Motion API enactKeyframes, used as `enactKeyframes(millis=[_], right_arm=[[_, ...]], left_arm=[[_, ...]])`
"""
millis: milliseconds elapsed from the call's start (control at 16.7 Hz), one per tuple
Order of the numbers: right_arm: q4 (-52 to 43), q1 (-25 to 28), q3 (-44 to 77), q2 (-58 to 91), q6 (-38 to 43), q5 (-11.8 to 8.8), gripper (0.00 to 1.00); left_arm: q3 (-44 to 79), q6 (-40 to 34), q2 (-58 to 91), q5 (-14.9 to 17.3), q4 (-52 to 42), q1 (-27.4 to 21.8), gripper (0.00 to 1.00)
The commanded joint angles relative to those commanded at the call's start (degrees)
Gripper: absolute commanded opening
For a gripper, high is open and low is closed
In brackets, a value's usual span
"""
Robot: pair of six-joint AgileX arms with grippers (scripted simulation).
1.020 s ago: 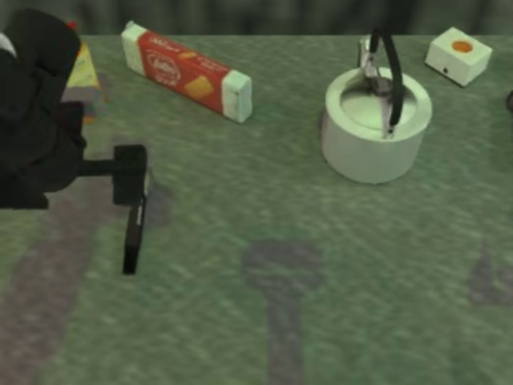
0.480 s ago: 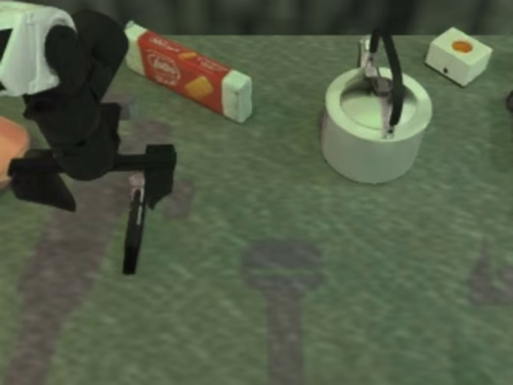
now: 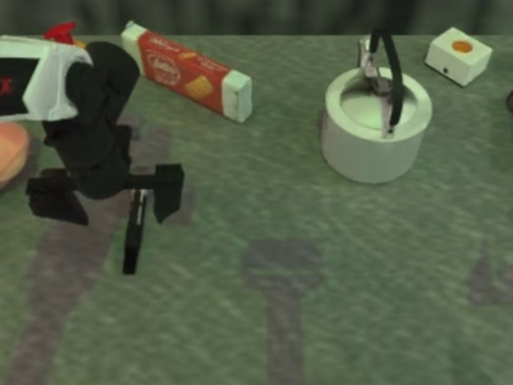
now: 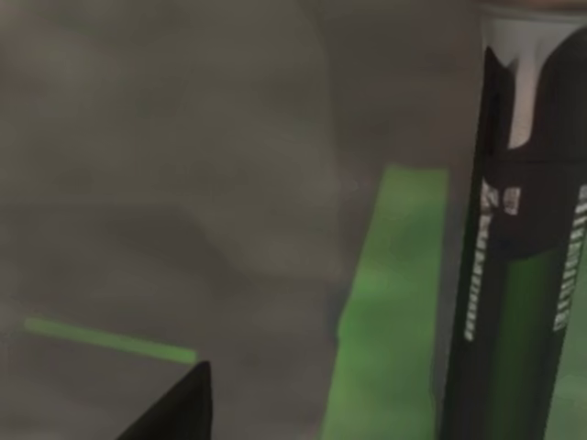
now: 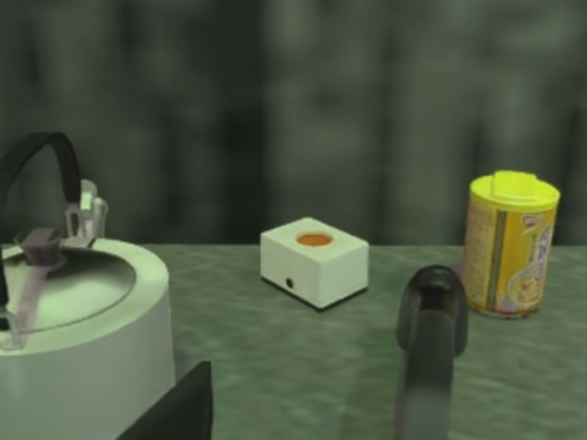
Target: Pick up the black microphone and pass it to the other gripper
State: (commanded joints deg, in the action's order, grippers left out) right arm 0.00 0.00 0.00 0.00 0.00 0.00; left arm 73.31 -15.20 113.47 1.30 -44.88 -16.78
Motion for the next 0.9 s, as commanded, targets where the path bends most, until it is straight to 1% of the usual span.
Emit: enactKeyframes(millis=[240,360,540,900], right_arm=[[0.0,0.0,0.0,0.0,0.0,0.0,1.00],[0.0,0.0,0.0,0.0,0.0,0.0,1.00],[0.0,0.0,0.0,0.0,0.0,0.0,1.00],[0.0,0.0,0.0,0.0,0.0,0.0,1.00]], left_arm=[[-3.7,-0.1,5.4,0.0,9.3,-0.2,1.00],[-4.4,-0.2,6.5,0.0,10.9,-0.2,1.00],[-4.5,-0.2,6.6,0.0,10.9,-0.2,1.00],[-4.5,-0.2,6.6,0.0,10.9,-0.2,0.55]])
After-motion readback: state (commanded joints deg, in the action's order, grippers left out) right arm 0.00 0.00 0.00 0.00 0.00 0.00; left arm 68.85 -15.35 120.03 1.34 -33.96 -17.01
